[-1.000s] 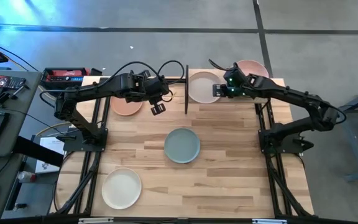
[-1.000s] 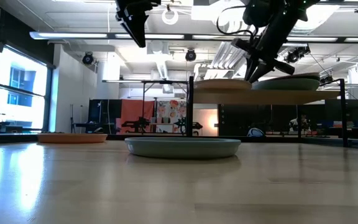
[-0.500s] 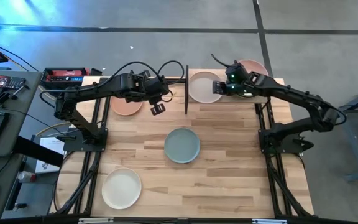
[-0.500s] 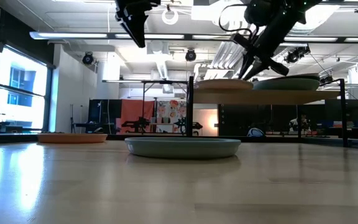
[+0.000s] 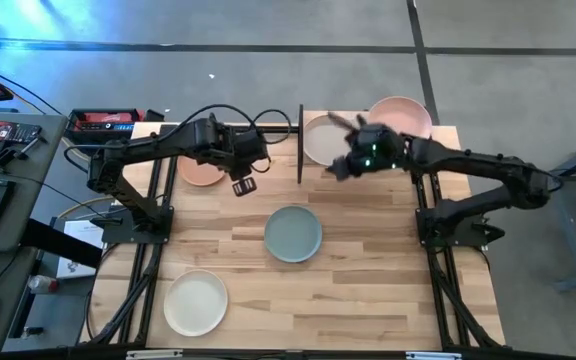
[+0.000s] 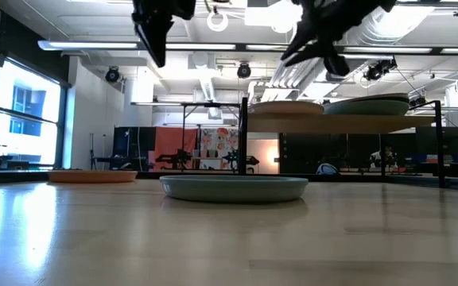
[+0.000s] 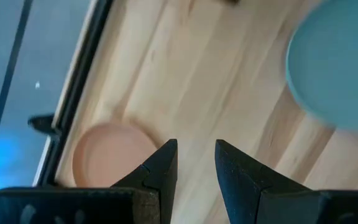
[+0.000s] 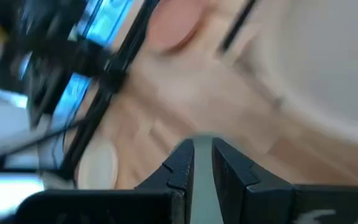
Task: Place and stack plates onto a shelf
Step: Stack the brown on top of the light brown plate on the shelf
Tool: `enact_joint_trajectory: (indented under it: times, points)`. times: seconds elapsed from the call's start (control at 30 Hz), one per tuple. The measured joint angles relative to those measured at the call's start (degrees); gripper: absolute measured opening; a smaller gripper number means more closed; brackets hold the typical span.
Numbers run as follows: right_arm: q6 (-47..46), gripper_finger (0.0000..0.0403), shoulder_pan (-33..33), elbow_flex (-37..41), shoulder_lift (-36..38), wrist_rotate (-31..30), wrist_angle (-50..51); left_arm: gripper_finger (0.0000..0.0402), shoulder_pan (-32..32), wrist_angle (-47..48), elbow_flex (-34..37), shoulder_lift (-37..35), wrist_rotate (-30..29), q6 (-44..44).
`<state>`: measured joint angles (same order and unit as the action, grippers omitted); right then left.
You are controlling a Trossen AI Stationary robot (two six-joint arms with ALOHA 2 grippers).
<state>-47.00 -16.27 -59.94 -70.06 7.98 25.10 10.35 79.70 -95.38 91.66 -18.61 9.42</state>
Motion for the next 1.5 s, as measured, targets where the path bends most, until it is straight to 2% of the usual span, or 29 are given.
enact_joint_trajectory:
  times: [0.37, 0.73, 0.93, 1.03, 1.17, 1.5]
  points:
    - [1.97, 0.0039, 19.76, 0.00, -3.14, -4.94, -1.89, 0.0097, -3.09, 2.71, 0.16, 0.00, 0.25, 3.98]
    - [-5.74, 0.0039, 29.66, 0.00, -12.95, -11.40, -12.40, 0.0097, -5.97, 5.35, 0.82, 0.00, 0.94, 10.43]
    - [-9.84, 0.0039, 33.14, 0.00, -15.86, -11.68, -17.04, 0.0097, -5.83, 5.87, 9.21, -0.80, 0.07, 12.59]
    - [-11.08, 0.0039, 34.81, 0.00, -15.93, -14.86, -18.05, 0.0097, -5.71, 5.33, 14.54, -0.84, 0.06, 12.93]
    - [-11.15, 0.0039, 36.28, 0.00, -15.93, -18.45, -19.60, 0.0097, -4.44, 0.61, 21.58, -0.90, 0.05, 13.00]
    - [-12.55, 0.0039, 36.63, 0.00, -15.93, -19.79, -20.04, 0.0097, 2.07, -9.87, 36.48, -0.92, -1.40, 12.01]
